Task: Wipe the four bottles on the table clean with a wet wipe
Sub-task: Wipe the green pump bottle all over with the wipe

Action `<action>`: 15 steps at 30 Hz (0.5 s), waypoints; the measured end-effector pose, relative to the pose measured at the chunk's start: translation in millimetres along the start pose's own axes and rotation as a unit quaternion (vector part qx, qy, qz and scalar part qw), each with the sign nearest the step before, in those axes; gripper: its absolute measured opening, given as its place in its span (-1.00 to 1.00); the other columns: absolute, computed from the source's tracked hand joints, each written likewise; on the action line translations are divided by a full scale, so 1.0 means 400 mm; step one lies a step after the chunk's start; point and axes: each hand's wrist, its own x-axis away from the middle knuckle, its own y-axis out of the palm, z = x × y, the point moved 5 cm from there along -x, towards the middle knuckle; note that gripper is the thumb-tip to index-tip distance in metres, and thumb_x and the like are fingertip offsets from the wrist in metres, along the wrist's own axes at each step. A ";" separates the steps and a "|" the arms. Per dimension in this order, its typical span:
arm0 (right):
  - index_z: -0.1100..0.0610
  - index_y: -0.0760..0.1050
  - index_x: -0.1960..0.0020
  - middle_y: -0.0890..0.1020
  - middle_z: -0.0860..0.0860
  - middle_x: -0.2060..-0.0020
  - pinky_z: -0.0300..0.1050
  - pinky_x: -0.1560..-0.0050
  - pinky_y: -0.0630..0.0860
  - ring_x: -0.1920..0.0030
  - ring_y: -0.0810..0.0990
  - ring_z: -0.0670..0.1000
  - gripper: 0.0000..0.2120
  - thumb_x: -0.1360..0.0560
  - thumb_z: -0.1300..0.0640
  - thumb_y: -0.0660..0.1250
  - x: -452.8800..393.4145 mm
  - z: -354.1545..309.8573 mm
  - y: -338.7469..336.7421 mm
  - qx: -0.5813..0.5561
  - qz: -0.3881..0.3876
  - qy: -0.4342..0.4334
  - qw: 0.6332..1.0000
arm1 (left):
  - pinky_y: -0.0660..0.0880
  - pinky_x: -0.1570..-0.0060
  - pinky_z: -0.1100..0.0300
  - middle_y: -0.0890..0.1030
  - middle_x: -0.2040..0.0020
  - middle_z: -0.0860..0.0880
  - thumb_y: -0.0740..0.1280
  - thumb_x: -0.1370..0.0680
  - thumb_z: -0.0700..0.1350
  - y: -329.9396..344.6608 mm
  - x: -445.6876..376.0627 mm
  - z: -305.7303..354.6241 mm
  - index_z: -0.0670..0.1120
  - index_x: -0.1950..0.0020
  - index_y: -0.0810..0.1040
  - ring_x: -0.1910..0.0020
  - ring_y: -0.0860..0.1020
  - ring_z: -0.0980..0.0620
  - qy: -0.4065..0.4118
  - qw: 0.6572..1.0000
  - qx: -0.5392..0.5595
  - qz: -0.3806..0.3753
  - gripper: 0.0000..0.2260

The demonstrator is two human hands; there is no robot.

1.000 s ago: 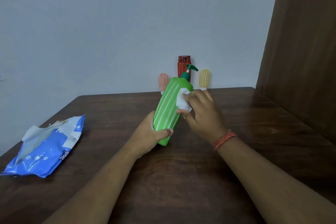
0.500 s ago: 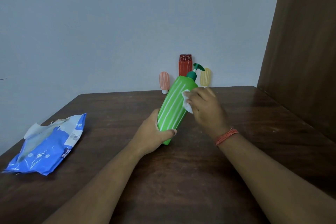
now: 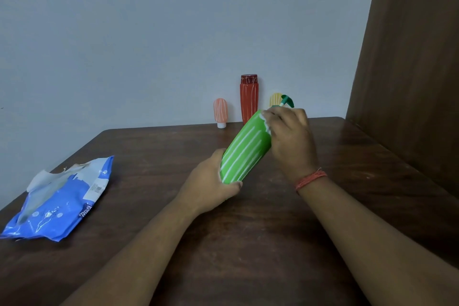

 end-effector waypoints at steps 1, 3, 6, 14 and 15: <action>0.21 0.59 -0.22 0.62 0.08 -0.16 -0.02 -0.15 0.48 -0.11 0.41 0.09 -0.66 -0.48 0.38 0.30 0.005 -0.017 0.006 -0.009 -0.020 -0.028 0.999 | 0.46 0.21 0.24 0.54 0.03 0.16 0.51 -0.42 0.04 0.000 -0.001 0.000 0.10 -0.42 0.33 0.10 0.56 0.16 0.002 1.000 -0.002 0.002 -0.37; 0.23 0.58 -0.24 0.62 0.09 -0.16 0.00 -0.13 0.50 -0.12 0.42 0.09 -0.63 -0.46 0.36 0.26 0.011 -0.048 0.017 -0.018 -0.059 -0.085 0.994 | 0.44 0.22 0.26 0.53 0.03 0.17 0.52 -0.42 0.04 -0.001 -0.001 0.000 0.09 -0.41 0.33 0.09 0.55 0.18 0.004 1.000 -0.004 0.004 -0.37; 0.22 0.58 -0.24 0.62 0.08 -0.16 0.00 -0.15 0.50 -0.12 0.42 0.09 -0.62 -0.45 0.41 0.32 -0.006 -0.021 0.010 0.001 -0.033 -0.048 0.998 | 0.43 0.21 0.25 0.53 0.03 0.16 0.51 -0.42 0.05 0.000 0.003 0.004 0.09 -0.39 0.34 0.09 0.54 0.17 0.017 1.000 -0.015 0.002 -0.39; 0.23 0.59 -0.23 0.63 0.11 -0.16 0.05 -0.13 0.54 -0.13 0.44 0.11 -0.61 -0.51 0.28 0.11 0.005 -0.070 0.014 -0.018 -0.056 -0.096 0.994 | 0.54 0.14 0.16 0.53 0.01 0.15 0.51 -0.41 0.07 0.000 0.002 0.008 0.10 -0.36 0.34 0.08 0.54 0.17 0.024 0.999 -0.024 -0.001 -0.41; 0.23 0.59 -0.23 0.63 0.11 -0.16 0.07 -0.12 0.55 -0.12 0.46 0.13 -0.63 -0.50 0.32 0.17 -0.002 -0.051 0.011 -0.005 -0.041 -0.067 0.997 | 0.54 0.14 0.17 0.53 0.01 0.15 0.51 -0.41 0.07 0.001 0.003 0.010 0.10 -0.36 0.34 0.08 0.54 0.18 0.028 0.999 -0.028 -0.002 -0.41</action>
